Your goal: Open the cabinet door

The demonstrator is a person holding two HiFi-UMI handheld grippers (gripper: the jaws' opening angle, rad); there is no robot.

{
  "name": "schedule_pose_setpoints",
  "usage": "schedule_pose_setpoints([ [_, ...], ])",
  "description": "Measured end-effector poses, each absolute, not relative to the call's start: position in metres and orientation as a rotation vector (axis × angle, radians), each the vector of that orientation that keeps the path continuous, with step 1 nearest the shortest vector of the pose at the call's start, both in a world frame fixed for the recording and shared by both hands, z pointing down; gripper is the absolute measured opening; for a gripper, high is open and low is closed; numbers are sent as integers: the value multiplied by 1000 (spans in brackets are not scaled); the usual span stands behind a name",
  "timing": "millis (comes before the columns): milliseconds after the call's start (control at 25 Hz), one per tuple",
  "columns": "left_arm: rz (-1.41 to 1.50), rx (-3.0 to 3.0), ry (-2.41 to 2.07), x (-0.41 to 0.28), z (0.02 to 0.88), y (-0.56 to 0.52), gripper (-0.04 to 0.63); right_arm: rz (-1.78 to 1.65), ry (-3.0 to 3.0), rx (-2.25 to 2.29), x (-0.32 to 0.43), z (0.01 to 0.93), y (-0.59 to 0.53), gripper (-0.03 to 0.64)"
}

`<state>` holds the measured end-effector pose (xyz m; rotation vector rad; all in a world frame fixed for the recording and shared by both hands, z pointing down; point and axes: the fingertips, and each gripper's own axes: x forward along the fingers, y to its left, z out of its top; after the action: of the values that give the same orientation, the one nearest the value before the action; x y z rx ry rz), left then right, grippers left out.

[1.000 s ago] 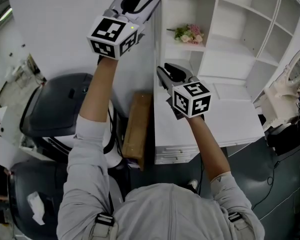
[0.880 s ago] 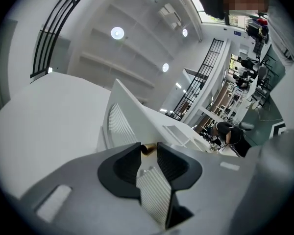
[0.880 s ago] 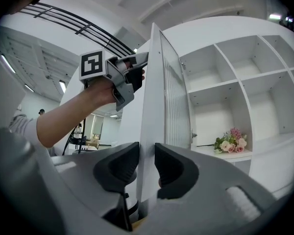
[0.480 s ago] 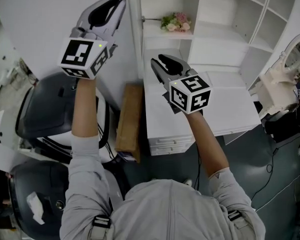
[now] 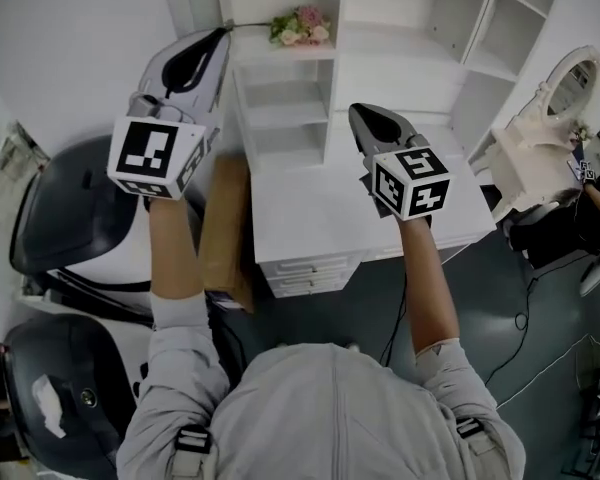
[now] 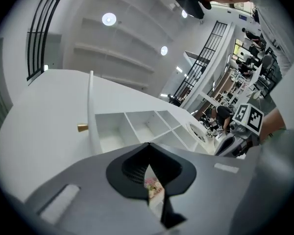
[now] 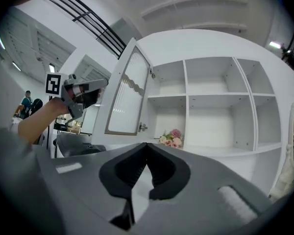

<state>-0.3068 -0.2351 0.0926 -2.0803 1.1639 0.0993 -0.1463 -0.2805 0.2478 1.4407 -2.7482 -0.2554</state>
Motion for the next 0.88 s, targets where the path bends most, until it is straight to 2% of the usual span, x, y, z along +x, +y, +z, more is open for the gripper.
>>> schedule_pose_setpoints([
  [400,25,-2271,1162,-241,197,-256,17,-227,-2665,1523,-67,273,-274,2],
  [880,-13,-2372,1226,-234,255,-268,17,-288,-2641,1582,-41,277,-263,2],
])
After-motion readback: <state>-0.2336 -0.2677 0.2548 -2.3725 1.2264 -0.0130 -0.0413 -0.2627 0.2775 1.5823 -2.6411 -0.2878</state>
